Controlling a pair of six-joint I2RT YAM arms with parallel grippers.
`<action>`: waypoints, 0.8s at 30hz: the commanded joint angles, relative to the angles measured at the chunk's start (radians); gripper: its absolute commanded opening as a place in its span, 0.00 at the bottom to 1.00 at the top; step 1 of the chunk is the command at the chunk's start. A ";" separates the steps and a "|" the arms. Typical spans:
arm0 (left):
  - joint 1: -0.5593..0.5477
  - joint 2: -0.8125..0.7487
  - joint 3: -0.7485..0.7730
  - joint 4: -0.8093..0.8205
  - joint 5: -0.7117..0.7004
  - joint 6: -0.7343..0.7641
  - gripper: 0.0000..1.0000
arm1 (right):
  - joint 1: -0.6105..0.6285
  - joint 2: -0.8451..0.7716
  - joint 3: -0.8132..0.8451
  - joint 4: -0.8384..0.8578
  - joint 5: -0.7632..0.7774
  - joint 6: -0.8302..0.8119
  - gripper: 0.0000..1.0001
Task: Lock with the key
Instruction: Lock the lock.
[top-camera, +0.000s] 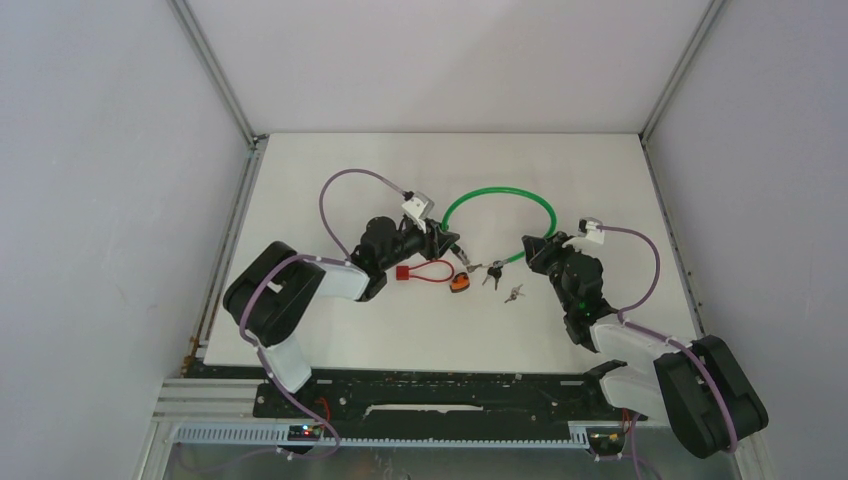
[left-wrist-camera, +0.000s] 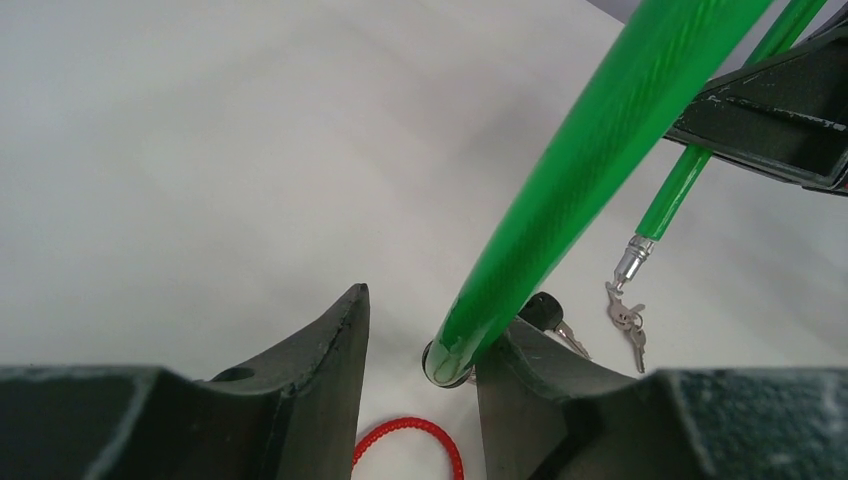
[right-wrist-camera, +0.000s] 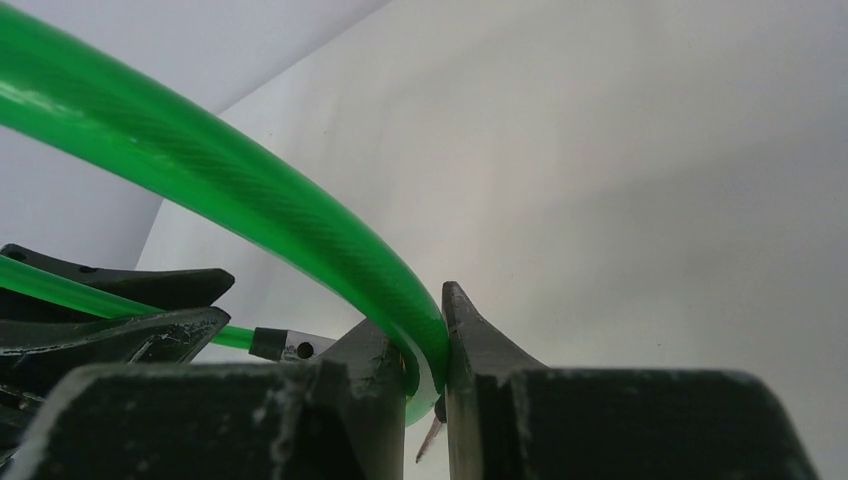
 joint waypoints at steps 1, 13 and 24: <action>0.009 0.009 0.042 0.039 0.027 -0.012 0.43 | -0.004 -0.002 0.047 0.100 -0.003 0.033 0.00; 0.028 0.001 0.066 0.037 0.041 -0.039 0.00 | -0.004 -0.001 0.047 0.095 0.000 0.036 0.00; 0.028 -0.038 0.130 -0.070 0.108 -0.018 0.00 | 0.003 0.053 0.030 0.182 -0.026 0.029 0.00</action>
